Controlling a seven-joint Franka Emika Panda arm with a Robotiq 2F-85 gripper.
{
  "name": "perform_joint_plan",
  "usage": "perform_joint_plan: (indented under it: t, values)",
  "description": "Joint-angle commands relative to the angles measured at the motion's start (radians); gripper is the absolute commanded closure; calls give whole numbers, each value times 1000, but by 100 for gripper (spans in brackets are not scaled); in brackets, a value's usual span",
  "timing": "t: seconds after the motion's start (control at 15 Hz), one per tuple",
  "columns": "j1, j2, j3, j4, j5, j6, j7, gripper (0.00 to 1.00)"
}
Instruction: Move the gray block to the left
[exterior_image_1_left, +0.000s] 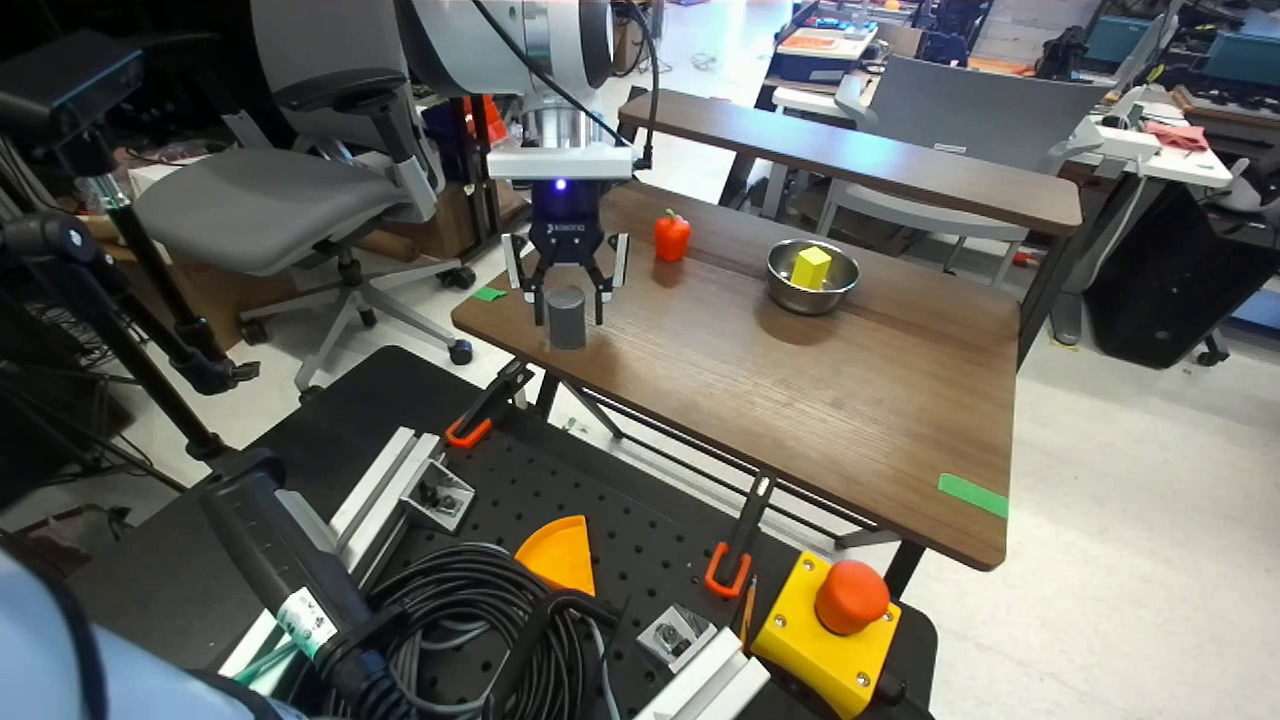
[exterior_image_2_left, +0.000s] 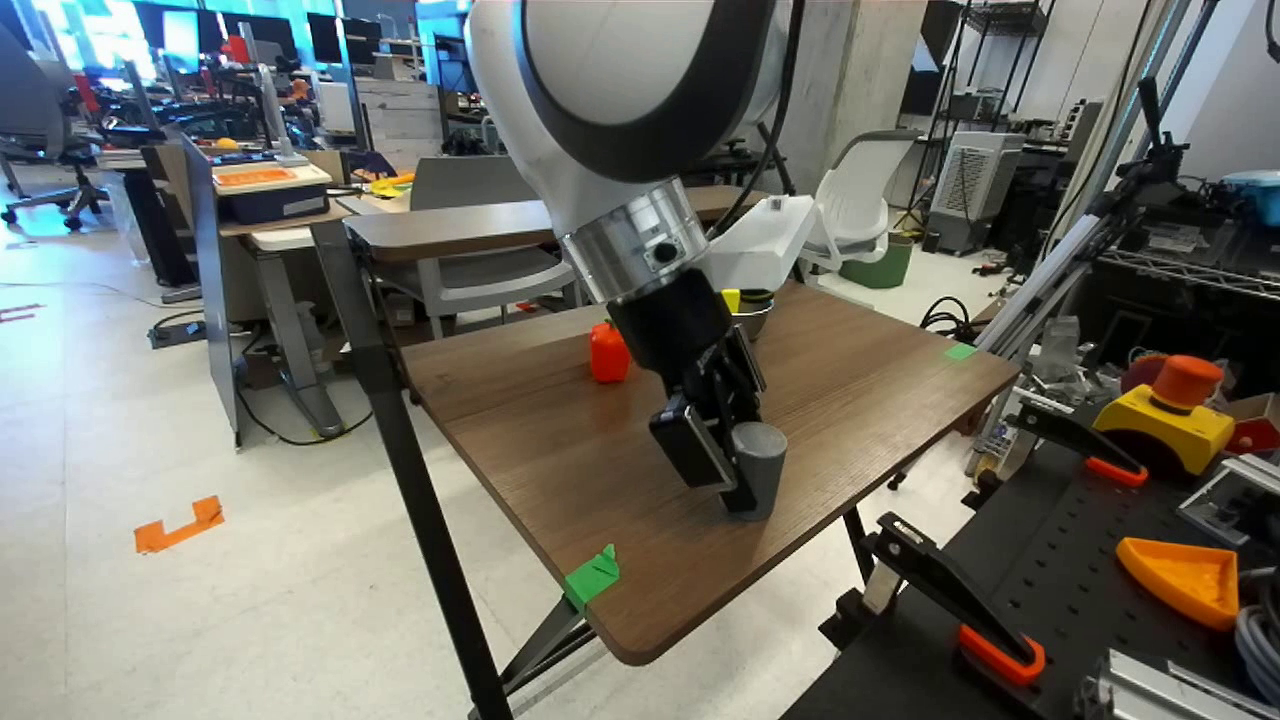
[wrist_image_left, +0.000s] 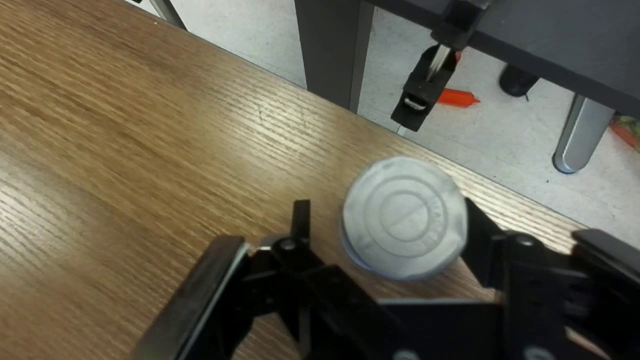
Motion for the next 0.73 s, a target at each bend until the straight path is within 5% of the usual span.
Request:
perform_joint_plan:
  t: [0.0, 0.33, 0.4, 0.67]
  values:
    - [9, -55, -2, -43, -27, 21, -14, 1]
    - [-28, -324, 23, -258, 1, 180, -3, 0]
    - [-1, -181, 7, -124, -17, 104, -1, 0]
    - [-15, -316, 13, -228, -14, 138, 1, 0]
